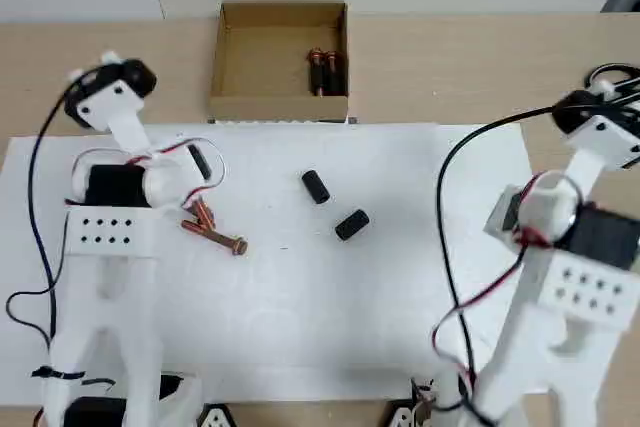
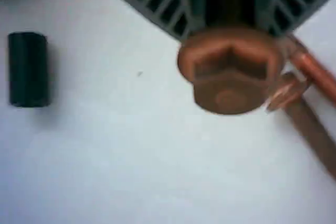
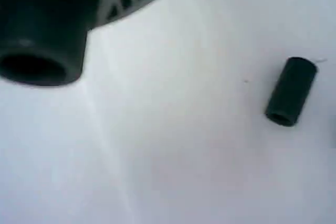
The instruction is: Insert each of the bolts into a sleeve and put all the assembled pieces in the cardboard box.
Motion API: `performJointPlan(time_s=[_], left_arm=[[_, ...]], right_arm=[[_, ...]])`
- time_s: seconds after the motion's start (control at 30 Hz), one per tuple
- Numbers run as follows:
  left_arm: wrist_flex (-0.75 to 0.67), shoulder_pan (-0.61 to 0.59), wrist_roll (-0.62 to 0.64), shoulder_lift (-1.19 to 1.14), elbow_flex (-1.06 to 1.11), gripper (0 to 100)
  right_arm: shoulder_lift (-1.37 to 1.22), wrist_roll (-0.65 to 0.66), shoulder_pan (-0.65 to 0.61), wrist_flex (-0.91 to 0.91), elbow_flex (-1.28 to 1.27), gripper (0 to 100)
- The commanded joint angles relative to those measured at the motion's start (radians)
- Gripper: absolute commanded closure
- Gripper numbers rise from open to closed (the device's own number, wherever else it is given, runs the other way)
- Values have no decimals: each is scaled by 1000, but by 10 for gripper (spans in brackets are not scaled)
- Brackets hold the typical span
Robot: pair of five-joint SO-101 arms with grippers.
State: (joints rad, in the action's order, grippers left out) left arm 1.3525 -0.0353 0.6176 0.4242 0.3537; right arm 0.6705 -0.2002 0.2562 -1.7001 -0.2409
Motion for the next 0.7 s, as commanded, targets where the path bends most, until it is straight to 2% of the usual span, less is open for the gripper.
performJointPlan(time_s=[0.0, 0.1, 0.27, 0.47, 0.67], left_arm=[[48, 5, -60, 14, -136, 994], [112, 41, -150, 14, -239, 994], [219, 89, -173, 91, -390, 994], [78, 143, -226, 358, -328, 994], [-74, 140, -285, 661, -4, 994]], right_arm=[[133, 55, -61, -13, 5, 995], [216, 92, -97, -13, 5, 995], [332, 138, -107, -13, 5, 995], [472, 213, -107, -13, -6, 995], [636, 230, -107, -7, -144, 995]])
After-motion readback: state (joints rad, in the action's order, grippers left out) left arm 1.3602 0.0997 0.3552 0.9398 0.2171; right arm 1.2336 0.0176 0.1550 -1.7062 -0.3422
